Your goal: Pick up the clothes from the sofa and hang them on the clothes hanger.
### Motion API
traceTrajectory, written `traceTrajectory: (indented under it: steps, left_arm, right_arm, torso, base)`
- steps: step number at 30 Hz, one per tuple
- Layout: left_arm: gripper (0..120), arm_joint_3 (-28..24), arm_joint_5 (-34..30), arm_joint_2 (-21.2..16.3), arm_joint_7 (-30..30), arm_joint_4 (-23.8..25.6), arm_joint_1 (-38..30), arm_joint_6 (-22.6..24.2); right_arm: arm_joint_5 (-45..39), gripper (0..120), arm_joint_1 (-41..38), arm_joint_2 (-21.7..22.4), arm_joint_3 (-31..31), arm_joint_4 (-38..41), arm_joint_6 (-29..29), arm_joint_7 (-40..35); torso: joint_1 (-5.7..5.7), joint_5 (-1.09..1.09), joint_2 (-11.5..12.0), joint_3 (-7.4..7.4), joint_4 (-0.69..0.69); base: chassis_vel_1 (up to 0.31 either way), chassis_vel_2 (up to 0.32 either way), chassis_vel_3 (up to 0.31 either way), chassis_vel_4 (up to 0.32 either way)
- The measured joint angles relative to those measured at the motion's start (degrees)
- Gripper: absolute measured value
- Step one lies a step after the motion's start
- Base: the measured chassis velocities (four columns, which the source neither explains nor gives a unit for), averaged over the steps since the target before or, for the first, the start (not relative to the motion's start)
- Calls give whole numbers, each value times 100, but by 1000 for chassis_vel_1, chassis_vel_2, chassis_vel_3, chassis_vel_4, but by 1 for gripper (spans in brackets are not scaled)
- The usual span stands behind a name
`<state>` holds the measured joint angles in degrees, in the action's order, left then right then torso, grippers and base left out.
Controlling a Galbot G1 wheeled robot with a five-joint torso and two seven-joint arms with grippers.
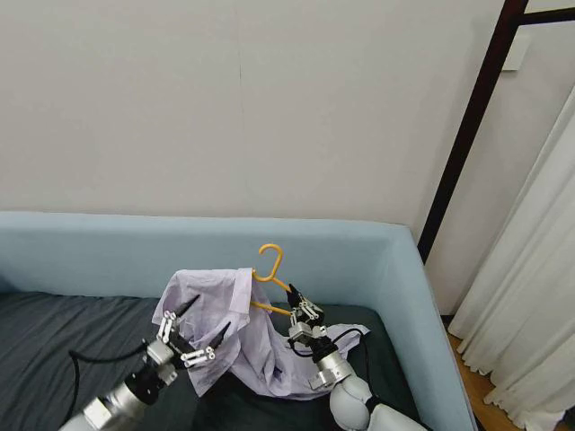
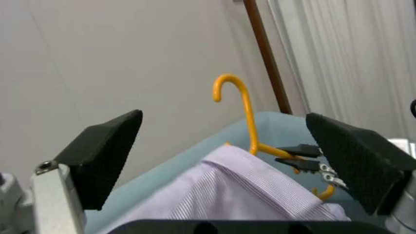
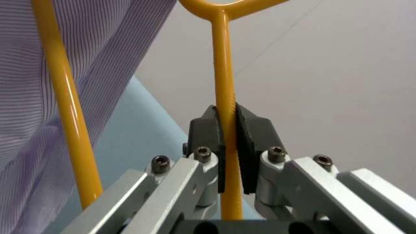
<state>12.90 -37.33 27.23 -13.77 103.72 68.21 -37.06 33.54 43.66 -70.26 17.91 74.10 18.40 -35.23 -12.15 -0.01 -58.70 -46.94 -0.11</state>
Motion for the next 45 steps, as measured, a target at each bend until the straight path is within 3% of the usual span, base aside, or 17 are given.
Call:
traceTrajectory:
  steps: [1, 6, 7, 9, 15, 17, 23, 26, 33, 41, 45]
  left_arm:
    - [100, 0, 0, 0, 0, 0, 0, 0]
    - [100, -190, -1006, -847, -1522, -633, -830, 602]
    - [100, -190, -1006, -847, -1522, -633, -830, 602]
    - [100, -214, -1319, -1058, -2327, -944, -1044, 949]
    - [100, -217, -1692, -1150, -3267, -1208, -1329, 1635]
    - [100, -275, -1716, -1148, -3847, -1332, -1557, 2090]
    - [100, -469, -1368, -1027, -4930, -1685, -2149, 3087]
    - [100, -564, -1187, -951, -5092, -1769, -2334, 3249]
    - [100, -1332, -612, -618, -5369, -2123, -3274, 3441]
    - [97, -1465, -266, -435, -5407, -2300, -3459, 3499]
    - [80, -1456, -187, -406, -5572, -2398, -3505, 3590]
  right_arm:
    - [0, 5, 0, 0, 0, 0, 0, 0]
    - [191, 5, 117, -144, 41, -13, 90, 64]
    - [191, 5, 117, -144, 41, -13, 90, 64]
    - [317, 5, 145, -219, 59, -14, 138, 84]
    - [508, 5, 145, -298, 108, -13, 221, 109]
    - [566, 5, 128, -308, 136, -13, 236, 115]
    - [688, 5, 25, -386, 241, -21, 268, 120]
    - [768, 5, 9, -420, 271, -21, 291, 121]
    - [983, 5, 26, -476, 253, 33, 329, 130]
    - [992, 5, 38, -496, 206, -11, 329, 133]
    - [997, 5, 36, -511, 192, -13, 327, 133]
  torso:
    - [0, 0, 0, 0, 0]
    - [-1, 2, 0, -1, 2]
    - [-1, 2, 0, -1, 2]
    - [-1, -1, 0, 0, 5]
    - [-1, -1, 0, 0, 2]
    - [-1, 0, 0, 0, 1]
    - [-1, 0, 0, 0, 3]
    - [0, 0, 0, 0, 2]
    - [-1, 0, 0, 0, 0]
    - [0, 0, 0, 0, 2]
    - [0, 1, 0, 0, 3]
  base:
    - [0, 0, 0, 0]
    - [0, 0, 0, 0]
    - [0, 0, 0, 0]
    - [0, 0, 0, 0]
    - [0, 0, 0, 0]
    - [0, 0, 0, 0]
    - [0, 0, 0, 0]
    - [0, 0, 0, 0]
    - [0, 0, 0, 0]
    - [0, 0, 0, 0]
    - [0, 0, 0, 0]
